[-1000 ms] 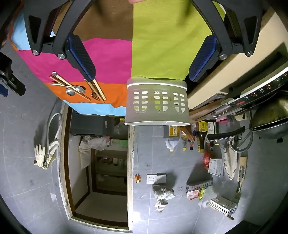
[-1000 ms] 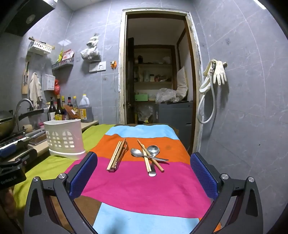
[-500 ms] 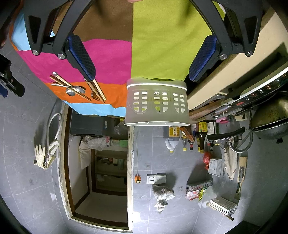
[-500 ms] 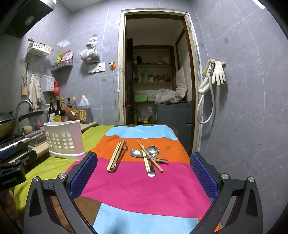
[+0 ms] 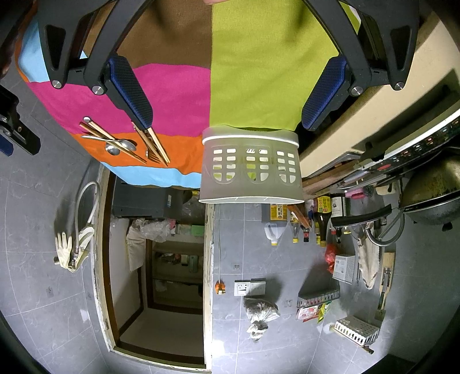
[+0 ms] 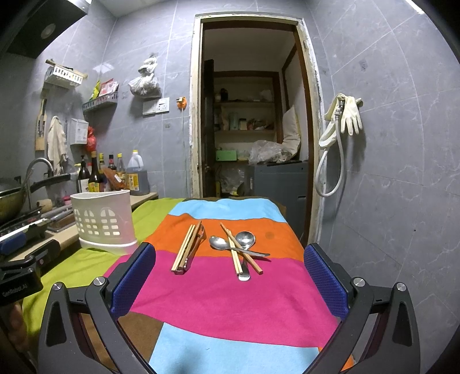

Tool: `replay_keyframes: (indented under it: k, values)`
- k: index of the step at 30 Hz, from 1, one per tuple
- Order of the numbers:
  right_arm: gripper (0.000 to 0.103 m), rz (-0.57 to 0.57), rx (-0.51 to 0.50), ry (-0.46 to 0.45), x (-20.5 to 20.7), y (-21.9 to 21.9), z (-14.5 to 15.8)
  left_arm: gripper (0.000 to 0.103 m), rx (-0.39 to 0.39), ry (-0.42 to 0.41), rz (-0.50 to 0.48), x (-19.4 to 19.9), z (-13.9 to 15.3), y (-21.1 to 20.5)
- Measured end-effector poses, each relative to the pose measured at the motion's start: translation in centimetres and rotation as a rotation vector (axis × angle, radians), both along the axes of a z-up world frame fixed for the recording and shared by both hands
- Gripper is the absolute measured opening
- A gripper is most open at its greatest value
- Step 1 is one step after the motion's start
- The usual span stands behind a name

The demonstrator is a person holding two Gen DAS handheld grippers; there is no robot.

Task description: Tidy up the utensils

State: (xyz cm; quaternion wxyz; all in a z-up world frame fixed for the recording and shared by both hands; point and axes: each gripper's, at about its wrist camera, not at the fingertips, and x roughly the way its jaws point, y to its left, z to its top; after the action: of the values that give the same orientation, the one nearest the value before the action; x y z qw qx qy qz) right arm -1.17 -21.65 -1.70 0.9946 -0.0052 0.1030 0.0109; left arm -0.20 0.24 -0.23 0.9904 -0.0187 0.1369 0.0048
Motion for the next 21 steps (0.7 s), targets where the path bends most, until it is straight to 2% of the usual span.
replay_keyframes:
  k: [21]
  values:
    - [0.103,0.000,0.001,0.002,0.01,0.07,0.07,0.102,0.001,0.004,-0.001,0.03,-0.08,-0.05]
